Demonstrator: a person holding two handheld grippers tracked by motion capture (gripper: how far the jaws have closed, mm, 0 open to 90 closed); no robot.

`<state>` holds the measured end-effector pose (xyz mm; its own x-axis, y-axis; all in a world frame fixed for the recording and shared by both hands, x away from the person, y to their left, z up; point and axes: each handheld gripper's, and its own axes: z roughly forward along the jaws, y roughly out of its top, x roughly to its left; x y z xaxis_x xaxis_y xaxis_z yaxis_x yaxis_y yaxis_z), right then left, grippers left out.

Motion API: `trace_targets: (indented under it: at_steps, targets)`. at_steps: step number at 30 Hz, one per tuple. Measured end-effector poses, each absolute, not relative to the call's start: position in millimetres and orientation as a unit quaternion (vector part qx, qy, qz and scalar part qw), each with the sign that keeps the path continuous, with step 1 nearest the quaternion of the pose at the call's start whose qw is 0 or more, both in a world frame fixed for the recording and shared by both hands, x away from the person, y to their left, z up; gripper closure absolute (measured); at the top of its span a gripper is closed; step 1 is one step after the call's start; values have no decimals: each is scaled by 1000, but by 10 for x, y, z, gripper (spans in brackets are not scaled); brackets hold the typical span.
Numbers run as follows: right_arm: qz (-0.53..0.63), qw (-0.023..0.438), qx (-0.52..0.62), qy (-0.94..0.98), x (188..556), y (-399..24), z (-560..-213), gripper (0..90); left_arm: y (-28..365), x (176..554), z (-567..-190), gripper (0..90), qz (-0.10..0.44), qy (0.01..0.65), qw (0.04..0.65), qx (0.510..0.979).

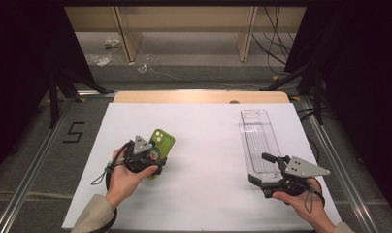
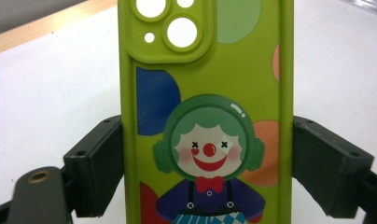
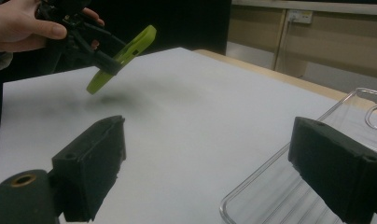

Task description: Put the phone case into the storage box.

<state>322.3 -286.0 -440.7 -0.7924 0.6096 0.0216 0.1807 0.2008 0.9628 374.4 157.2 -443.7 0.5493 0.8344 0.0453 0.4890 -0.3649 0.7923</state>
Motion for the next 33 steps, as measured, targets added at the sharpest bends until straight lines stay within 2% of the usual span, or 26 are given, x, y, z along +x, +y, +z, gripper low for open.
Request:
trace_targets:
  at_steps: [33]
  targets:
    - [584,184,268,744,3279,-2713,-4363,117,1375,3607,-4432,160,227,395,400,796]
